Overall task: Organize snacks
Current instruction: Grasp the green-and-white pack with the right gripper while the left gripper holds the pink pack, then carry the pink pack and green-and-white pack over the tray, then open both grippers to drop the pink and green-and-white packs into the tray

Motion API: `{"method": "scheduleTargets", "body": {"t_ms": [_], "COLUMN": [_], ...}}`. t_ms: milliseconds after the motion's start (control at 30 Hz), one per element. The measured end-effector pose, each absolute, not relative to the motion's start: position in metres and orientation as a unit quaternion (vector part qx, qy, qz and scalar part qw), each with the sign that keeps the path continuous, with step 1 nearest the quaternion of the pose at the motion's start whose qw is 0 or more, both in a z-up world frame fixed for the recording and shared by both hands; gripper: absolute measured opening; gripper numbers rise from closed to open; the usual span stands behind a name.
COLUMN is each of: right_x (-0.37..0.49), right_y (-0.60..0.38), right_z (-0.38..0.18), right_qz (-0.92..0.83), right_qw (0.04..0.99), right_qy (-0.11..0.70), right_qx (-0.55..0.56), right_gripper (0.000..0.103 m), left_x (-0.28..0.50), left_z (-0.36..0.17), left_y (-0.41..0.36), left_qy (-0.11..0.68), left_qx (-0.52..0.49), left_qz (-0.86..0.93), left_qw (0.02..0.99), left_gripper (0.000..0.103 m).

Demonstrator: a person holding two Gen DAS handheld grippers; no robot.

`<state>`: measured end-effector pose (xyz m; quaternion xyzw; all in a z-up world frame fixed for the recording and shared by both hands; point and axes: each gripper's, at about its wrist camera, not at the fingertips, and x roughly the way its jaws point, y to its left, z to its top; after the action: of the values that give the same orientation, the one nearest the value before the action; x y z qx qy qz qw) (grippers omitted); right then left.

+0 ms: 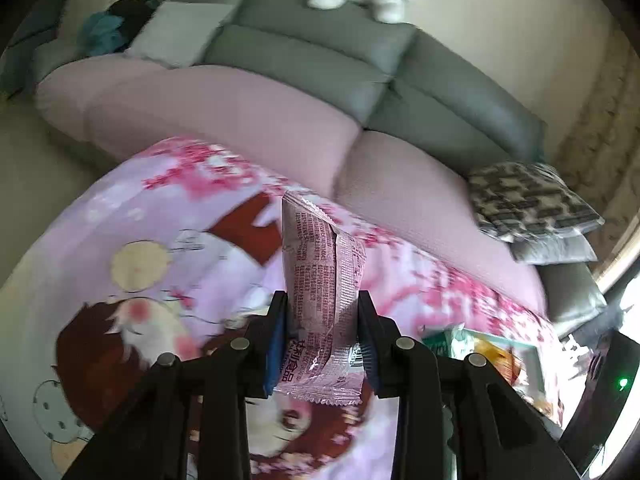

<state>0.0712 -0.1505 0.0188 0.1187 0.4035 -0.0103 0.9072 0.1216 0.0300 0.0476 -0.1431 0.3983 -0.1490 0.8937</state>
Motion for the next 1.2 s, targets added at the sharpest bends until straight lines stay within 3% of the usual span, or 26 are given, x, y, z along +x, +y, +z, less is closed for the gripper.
{"method": "scheduleTargets", "body": {"t_ms": [567, 1200], "right_x": [-0.06, -0.068], "right_y": [-0.318, -0.356], "right_z": [0.036, 0.009], "right_qz": [-0.227, -0.215], "right_qw": [0.885, 0.875], "right_qy": [0.353, 0.362], "right_qx": [0.204, 0.239], "right_gripper": [0.052, 0.053], "left_x": [0.052, 0.028], "left_z": [0.051, 0.021], "left_y": [-0.133, -0.2], "left_qy": [0.428, 0.46], "left_qx": [-0.057, -0.011], "left_qz": [-0.347, -0.362], "left_qw": [0.833, 0.811], "left_gripper": [0.035, 0.038]}}
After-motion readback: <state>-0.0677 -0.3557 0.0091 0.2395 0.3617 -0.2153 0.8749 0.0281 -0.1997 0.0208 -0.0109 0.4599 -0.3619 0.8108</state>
